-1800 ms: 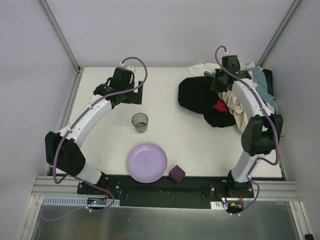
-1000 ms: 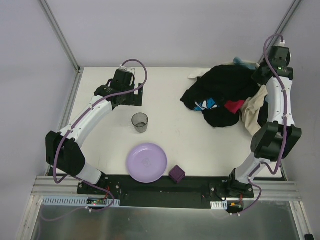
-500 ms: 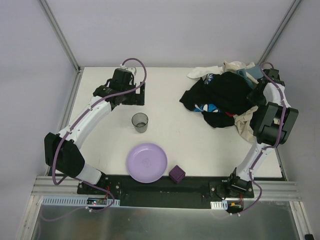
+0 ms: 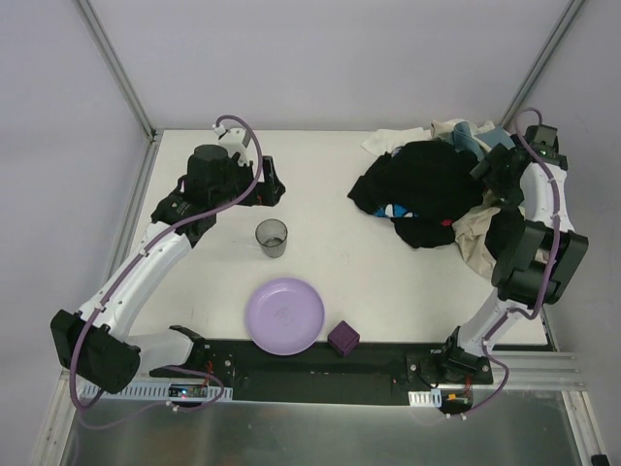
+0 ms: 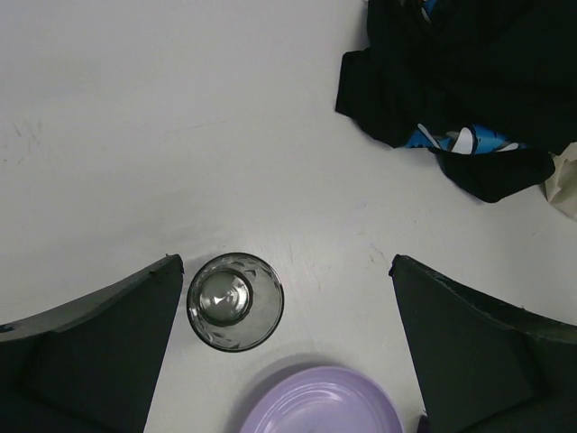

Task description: Pick out a specific cloth from the pile

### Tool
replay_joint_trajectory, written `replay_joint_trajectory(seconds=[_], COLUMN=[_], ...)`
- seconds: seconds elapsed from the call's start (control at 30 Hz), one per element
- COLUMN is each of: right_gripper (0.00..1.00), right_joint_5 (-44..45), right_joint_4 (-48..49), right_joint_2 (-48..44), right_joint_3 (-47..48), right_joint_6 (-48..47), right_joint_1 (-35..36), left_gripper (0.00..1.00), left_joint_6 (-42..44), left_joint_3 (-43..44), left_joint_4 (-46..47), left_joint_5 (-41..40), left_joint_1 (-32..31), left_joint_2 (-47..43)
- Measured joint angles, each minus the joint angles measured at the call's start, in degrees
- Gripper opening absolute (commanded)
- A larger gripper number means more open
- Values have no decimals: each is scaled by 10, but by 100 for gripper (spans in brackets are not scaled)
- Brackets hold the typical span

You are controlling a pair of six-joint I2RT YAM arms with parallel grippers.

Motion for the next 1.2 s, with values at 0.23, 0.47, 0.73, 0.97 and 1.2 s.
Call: replay_joint_trajectory(seconds=[0.23, 0.47, 0.73, 0.97, 1.2], right_gripper=[96, 96, 96, 96, 96], right_joint_5=[-8, -18, -42, -72, -107], right_joint_4=[-16, -21, -14, 45, 135], right_joint_2=[-125, -205, -220, -220, -219], right_joint_3=[0, -11, -84, -189, -268], right_joint_6=[-4, -4, 12, 71, 156], right_joint_1=[5, 44, 141, 197, 220], left_gripper=[99, 99, 99, 99, 99], left_joint_6=[-2, 4, 11, 13, 13], left_joint_3=[-78, -89, -92, -103, -109], left_joint_4=[58, 74, 76, 76, 75], left_joint_5=[0, 3, 9, 9, 9], left_joint_1=[0, 0, 0, 0, 0], left_joint_2=[-42, -46, -46, -48, -48])
